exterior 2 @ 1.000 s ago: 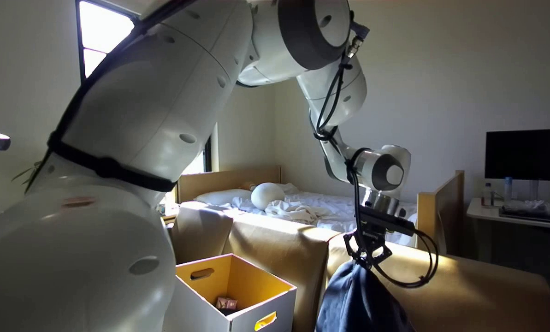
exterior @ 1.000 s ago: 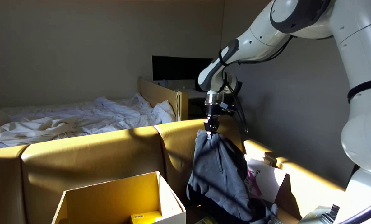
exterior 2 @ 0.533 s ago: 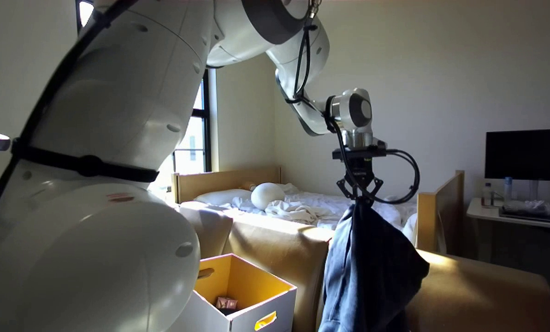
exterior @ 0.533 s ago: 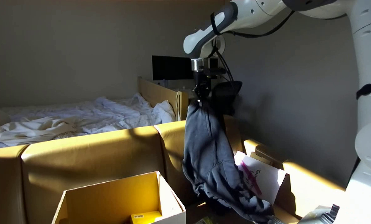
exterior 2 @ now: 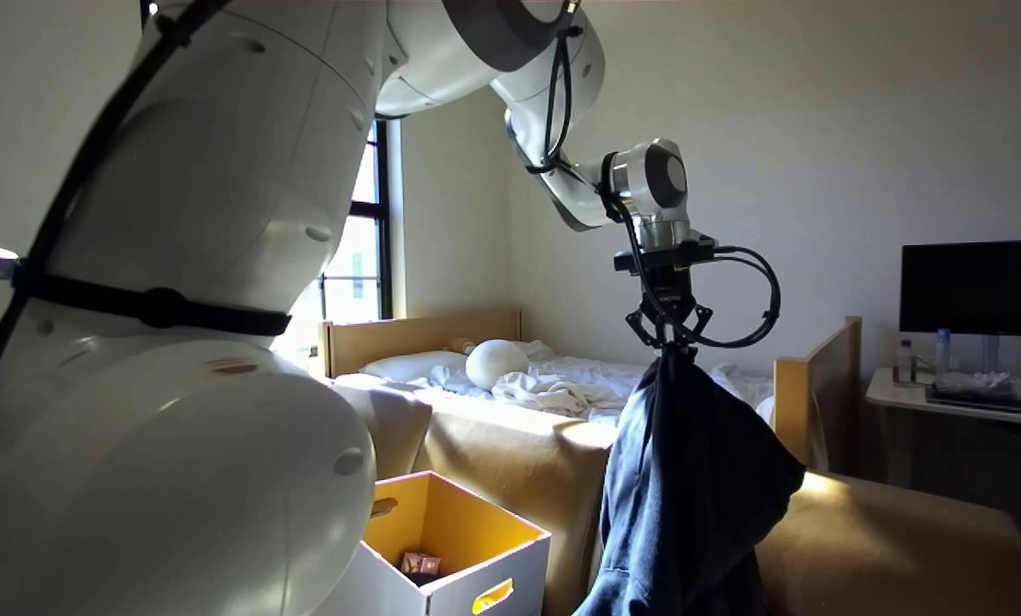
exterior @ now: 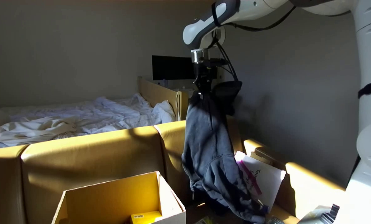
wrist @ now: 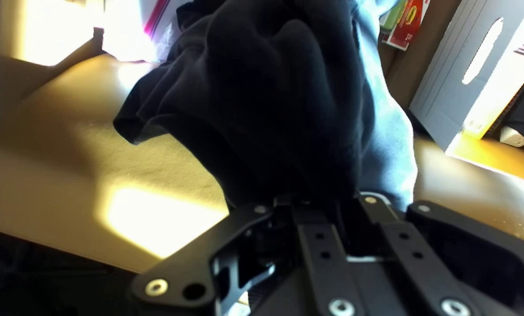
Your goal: Pick up the black hoodie and place it in the white box
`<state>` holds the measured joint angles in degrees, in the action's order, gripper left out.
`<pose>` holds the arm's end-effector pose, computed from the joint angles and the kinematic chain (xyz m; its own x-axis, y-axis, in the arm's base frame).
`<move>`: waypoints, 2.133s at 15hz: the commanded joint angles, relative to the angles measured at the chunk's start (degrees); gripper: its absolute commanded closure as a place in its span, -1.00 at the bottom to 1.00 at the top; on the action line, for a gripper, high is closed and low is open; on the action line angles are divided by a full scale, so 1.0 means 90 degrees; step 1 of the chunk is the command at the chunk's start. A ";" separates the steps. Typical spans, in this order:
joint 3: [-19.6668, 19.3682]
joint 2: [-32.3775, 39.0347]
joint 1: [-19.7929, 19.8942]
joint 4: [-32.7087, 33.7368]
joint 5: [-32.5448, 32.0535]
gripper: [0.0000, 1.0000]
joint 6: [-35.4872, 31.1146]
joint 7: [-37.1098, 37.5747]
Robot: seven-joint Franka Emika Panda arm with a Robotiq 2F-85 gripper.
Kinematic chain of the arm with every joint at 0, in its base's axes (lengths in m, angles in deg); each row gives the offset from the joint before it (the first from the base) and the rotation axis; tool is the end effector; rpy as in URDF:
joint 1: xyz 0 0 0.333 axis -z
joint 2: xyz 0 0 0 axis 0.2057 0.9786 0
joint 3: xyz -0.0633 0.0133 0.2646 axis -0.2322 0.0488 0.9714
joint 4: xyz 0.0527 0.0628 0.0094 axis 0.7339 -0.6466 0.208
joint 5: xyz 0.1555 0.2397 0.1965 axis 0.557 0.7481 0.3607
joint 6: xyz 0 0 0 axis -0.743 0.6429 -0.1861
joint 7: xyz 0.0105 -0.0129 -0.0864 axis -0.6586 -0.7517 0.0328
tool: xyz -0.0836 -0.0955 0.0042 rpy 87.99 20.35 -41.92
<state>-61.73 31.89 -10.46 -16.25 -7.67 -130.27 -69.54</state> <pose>0.5898 -0.0302 0.4012 0.9811 0.1816 -0.0671 0.1875 -0.9776 0.0957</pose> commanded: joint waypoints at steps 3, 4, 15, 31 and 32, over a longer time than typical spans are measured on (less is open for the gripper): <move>0.0177 -0.0258 -0.0681 0.0760 -0.0527 0.85 -0.0459 0.1102; 0.0211 -0.0214 -0.0858 0.1016 -0.0673 0.85 -0.0465 0.1425; 0.0077 0.0921 -0.3248 0.4165 -0.3633 0.84 0.0303 0.4639; -0.0299 0.1185 -0.4006 0.6446 -0.5152 0.87 0.4010 0.1867; -0.0270 0.1109 -0.3962 0.6629 -0.5079 0.86 0.4375 0.1502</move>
<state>-64.14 42.89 -46.20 38.69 -51.50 -97.04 -47.08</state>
